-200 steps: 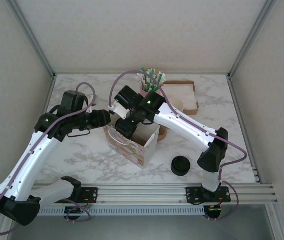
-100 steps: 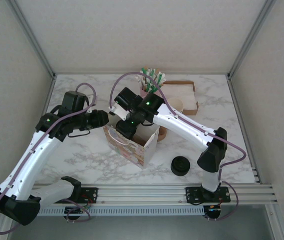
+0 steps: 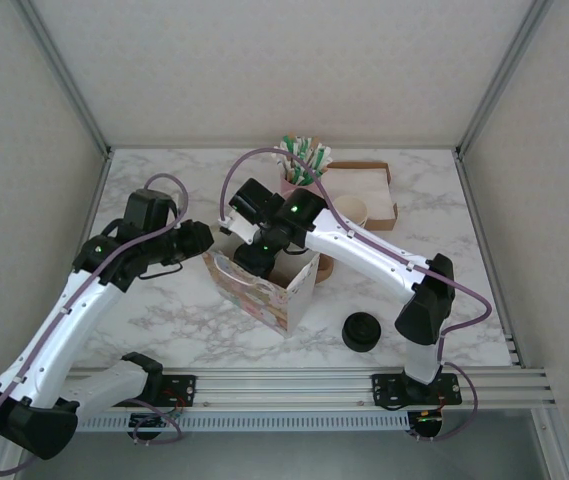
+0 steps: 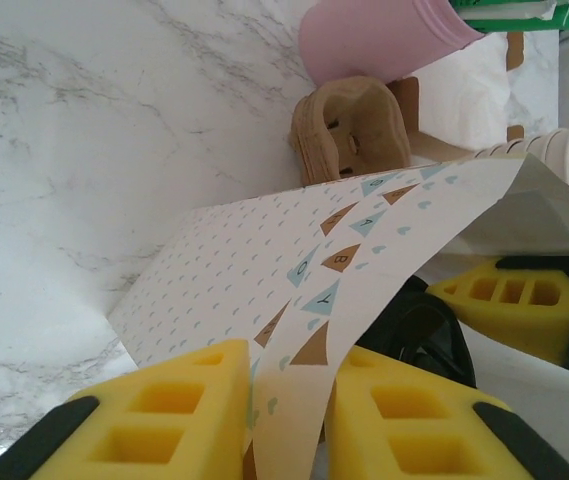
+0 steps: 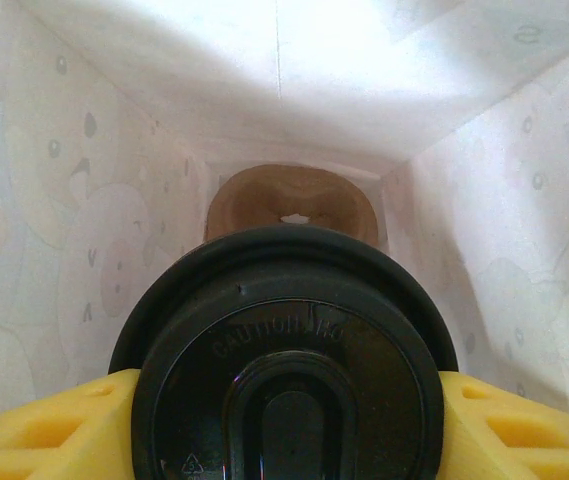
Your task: Pack the takeout coffee
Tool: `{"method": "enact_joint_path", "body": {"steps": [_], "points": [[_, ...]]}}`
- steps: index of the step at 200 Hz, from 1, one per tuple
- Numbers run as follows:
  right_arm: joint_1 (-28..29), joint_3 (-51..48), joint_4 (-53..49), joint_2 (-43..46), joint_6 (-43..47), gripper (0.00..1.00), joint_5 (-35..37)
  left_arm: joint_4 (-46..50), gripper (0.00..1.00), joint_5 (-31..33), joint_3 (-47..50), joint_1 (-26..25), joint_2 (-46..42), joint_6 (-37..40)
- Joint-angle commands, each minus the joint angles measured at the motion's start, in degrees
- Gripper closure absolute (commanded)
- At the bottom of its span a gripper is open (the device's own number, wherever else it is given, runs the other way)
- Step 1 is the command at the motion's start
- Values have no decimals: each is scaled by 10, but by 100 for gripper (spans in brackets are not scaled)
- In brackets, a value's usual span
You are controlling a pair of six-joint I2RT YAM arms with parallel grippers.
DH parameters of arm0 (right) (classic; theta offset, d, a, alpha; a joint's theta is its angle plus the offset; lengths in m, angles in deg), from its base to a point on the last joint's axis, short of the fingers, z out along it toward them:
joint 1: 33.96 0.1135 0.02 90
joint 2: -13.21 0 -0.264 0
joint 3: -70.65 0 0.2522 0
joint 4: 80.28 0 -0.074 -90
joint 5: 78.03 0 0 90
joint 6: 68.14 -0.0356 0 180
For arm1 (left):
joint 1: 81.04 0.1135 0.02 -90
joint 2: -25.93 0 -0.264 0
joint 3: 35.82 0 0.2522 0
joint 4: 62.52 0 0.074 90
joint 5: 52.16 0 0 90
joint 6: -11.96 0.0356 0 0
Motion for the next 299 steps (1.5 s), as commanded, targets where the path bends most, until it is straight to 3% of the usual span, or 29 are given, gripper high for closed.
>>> {"method": "enact_joint_path", "body": {"steps": [1,92,124,145,166,195,211,233,263,282,299], "points": [[7,-15,3,-1,12,45,-5,-17,76,2,10,-4,-13,-27],[7,-18,-6,-29,26,46,2,-29,76,-23,15,-3,-25,-42],[7,-18,-3,-37,27,46,2,-24,76,-4,14,-3,-40,-45],[8,-19,1,-41,27,46,1,-25,72,-4,13,-4,-53,-46],[7,-19,4,-46,27,46,-1,-30,58,-21,13,-3,-62,-46],[7,-14,4,-54,27,46,-3,-13,58,-9,16,-3,-72,-39],[7,-9,3,-56,25,47,-9,1,60,23,8,-3,-85,-33],[9,-2,5,-56,25,48,-14,15,71,110,5,-2,-116,-40],[16,5,7,-60,31,47,-13,35,76,220,15,5,-139,-69],[19,10,7,-63,36,47,-10,38,78,250,33,19,-143,-96],[20,11,14,-63,38,47,-10,27,79,239,62,41,-145,-116]]}}
